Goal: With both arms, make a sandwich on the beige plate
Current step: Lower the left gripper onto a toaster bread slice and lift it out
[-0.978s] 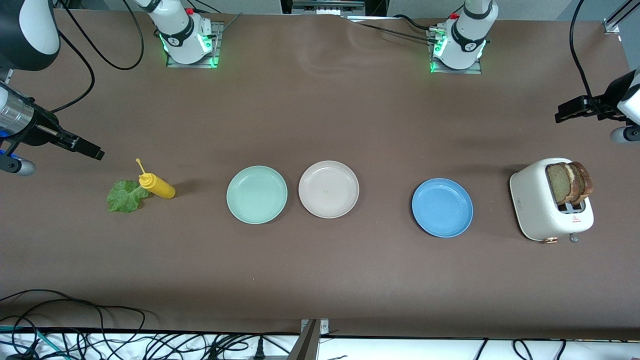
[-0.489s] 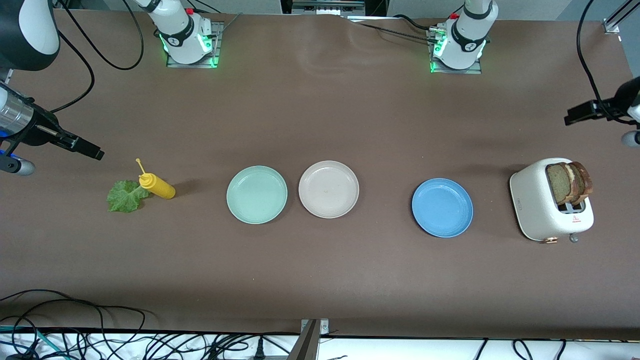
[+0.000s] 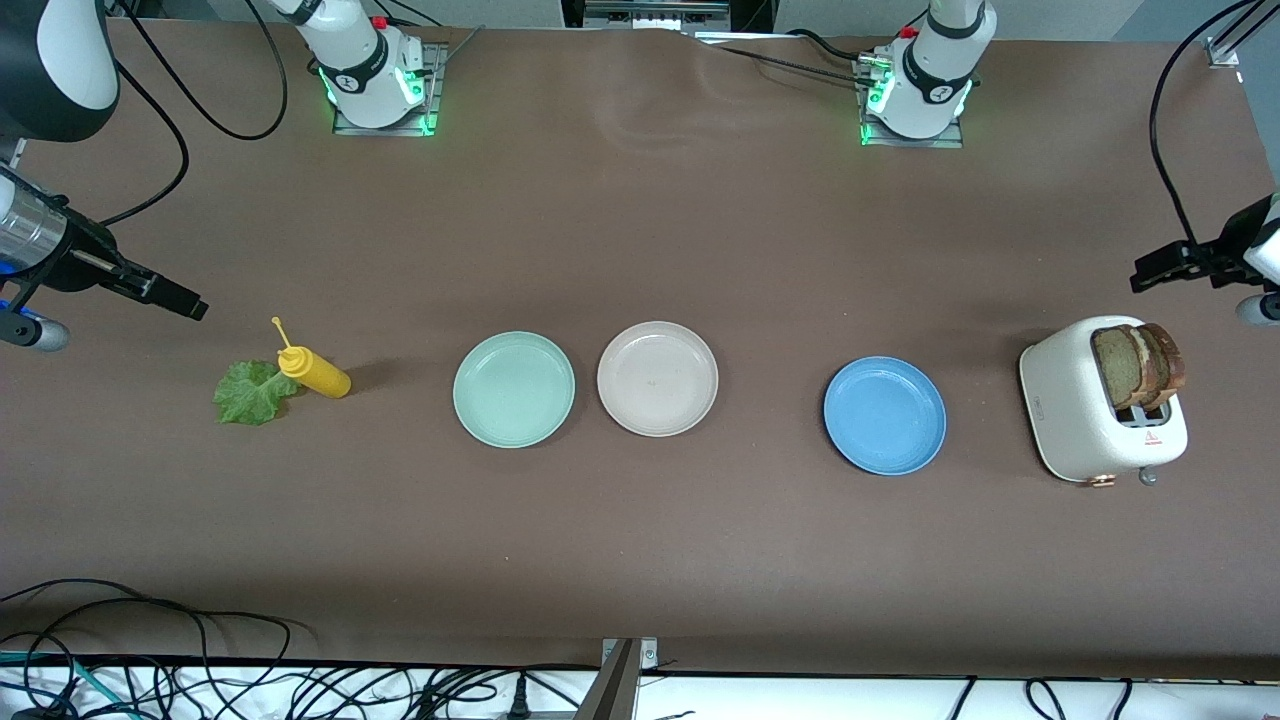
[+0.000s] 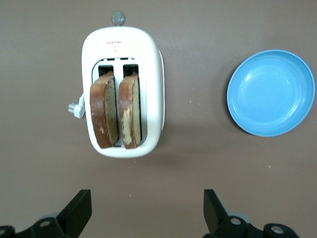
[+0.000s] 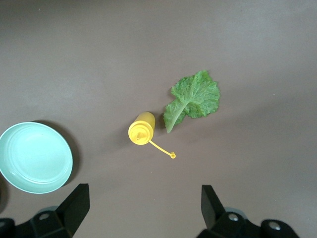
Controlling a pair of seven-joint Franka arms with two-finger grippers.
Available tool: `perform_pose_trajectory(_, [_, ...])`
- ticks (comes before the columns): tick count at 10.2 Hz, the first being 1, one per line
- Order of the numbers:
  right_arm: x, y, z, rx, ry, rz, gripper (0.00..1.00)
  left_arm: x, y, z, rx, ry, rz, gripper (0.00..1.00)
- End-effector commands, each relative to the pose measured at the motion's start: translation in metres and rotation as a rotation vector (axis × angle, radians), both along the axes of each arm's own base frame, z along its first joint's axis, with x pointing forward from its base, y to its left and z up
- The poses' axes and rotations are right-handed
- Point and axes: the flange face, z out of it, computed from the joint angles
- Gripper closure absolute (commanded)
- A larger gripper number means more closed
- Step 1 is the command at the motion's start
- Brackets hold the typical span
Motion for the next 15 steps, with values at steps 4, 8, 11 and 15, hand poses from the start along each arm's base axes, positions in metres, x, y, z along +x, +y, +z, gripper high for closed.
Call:
perform_pose_trajectory(4, [0.002,-0.003,0.003,0.012,0.005,-0.009,0.00,-0.003,0.007,-0.069,0.022,-0.040,-0.034,0.00])
perform_pose_trajectory(8, [0.000,-0.012,0.004,0.012,0.003,-0.003,0.00,0.003,0.018,-0.107,0.030,-0.069,-0.026,0.00])
perform_pose_trajectory(11, [0.000,-0.012,0.004,0.012,0.003,-0.003,0.00,0.008,0.020,-0.124,0.027,-0.069,-0.021,0.00])
perform_pose_trajectory(15, [0.000,-0.012,0.004,0.012,0.003,-0.001,0.00,0.007,0.023,-0.121,0.027,-0.070,-0.055,0.72])
